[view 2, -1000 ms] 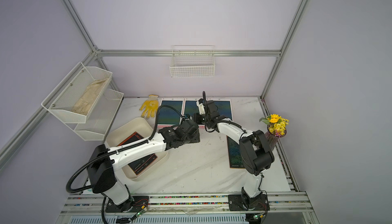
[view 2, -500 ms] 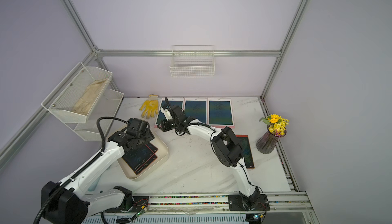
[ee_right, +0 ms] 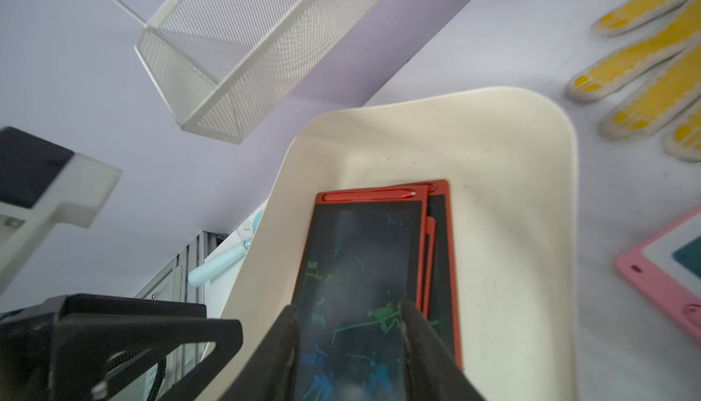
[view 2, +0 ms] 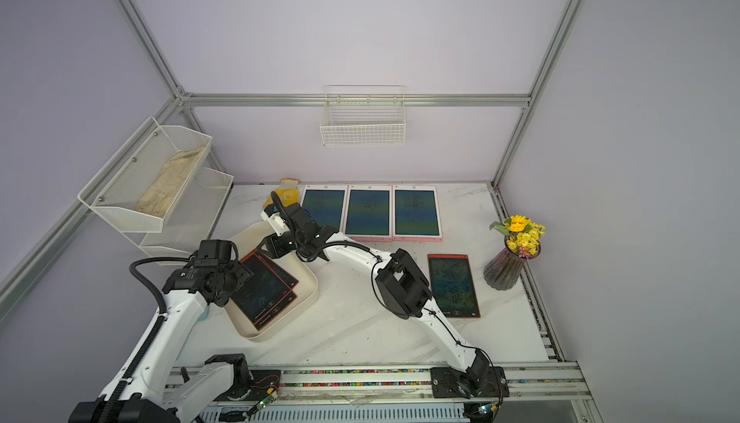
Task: Take out the writing tablet from the storage box
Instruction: Place the writing tablet at the center of the board, then pick up the writing tablet from the storage box.
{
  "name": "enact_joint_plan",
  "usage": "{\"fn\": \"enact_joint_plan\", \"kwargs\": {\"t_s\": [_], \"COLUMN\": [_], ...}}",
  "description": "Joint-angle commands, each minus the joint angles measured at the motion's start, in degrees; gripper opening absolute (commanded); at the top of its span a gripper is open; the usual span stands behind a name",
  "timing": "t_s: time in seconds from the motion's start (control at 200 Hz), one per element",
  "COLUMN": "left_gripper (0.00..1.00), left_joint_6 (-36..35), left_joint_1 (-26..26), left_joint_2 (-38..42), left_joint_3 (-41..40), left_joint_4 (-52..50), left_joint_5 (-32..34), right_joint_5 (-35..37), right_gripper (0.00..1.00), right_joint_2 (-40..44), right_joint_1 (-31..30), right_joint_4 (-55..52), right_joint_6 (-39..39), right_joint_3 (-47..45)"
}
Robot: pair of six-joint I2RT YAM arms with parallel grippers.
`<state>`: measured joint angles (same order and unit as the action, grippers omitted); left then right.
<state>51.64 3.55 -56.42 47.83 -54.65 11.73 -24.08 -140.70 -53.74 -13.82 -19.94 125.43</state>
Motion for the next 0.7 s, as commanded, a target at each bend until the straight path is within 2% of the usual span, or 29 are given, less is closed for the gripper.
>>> {"fn": "enact_joint_plan", "kwargs": {"t_s": [0.0,0.08,0.31,0.555,0.695], "left_gripper": [0.72,0.76,0.75,0.75,0.73], "left_joint_6": [-0.57,-0.33,-0.2,-0.52,-1.77], "left_joint_1": [1.68,3.17,6.77,7.93,7.96], "left_joint_2": [1.4,1.57,0.42,0.69,3.29], "left_joint_3": [-2.12,-3.34,-8.4,-9.25,-7.28], "left_joint_4": [-0.88,-0.94,4.07,4.91,1.7], "left_joint_5": [-0.14,-0.36,-5.98,-5.56,-3.28], "right_joint_5": [-1.38,-1.82,-2.45,-2.99,-2.54], "right_gripper": [0.47,0.47,0.47,0.47,0.46], "right_joint_2": [-3.88,-6.15,-6.99,-8.76,-10.58], "right_joint_1": [-0.92,-1.33,-1.46,-1.46,-1.46], "right_joint_4": [-5.44,-7.93,-7.9,-10.62,-12.45], "right_joint_6": [1.02,1.31,1.3,1.73,1.61], "right_joint_3": [5.5,7.83,6.85,8.27,10.51]}}
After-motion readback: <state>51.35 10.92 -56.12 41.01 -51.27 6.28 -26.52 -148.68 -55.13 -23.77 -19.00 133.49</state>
